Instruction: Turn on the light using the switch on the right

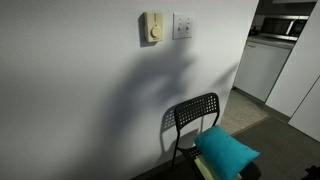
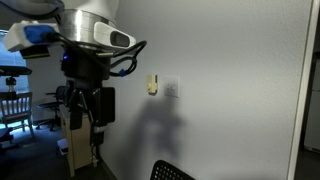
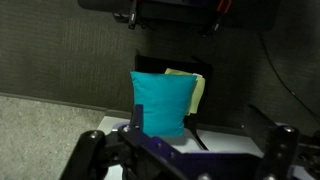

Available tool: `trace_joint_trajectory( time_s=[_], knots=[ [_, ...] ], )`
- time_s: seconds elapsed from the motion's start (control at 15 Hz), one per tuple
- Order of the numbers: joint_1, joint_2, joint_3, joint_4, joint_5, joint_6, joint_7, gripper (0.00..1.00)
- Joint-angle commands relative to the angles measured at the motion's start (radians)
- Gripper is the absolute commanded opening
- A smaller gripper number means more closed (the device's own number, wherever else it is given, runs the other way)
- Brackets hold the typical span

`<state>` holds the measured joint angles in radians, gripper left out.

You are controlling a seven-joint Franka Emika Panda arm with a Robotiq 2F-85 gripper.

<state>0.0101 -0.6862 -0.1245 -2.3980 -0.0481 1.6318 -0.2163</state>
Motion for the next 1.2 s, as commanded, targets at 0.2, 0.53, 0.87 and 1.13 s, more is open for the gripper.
trace_joint_trajectory(
  time_s=[0.2, 0.53, 0.87, 1.13],
  knots=[
    [0.07, 0.193, 0.043, 0.17, -0.14, -0.009, -0.208, 1.0],
    [0.121, 0.302, 0.081, 0.292, -0.241, 0.023, -0.367, 1.0],
    [0.172, 0.354, 0.105, 0.387, -0.193, 0.152, -0.534, 1.0],
    [0.164, 0.339, 0.128, 0.385, -0.164, 0.183, -0.537, 1.0]
  ],
)
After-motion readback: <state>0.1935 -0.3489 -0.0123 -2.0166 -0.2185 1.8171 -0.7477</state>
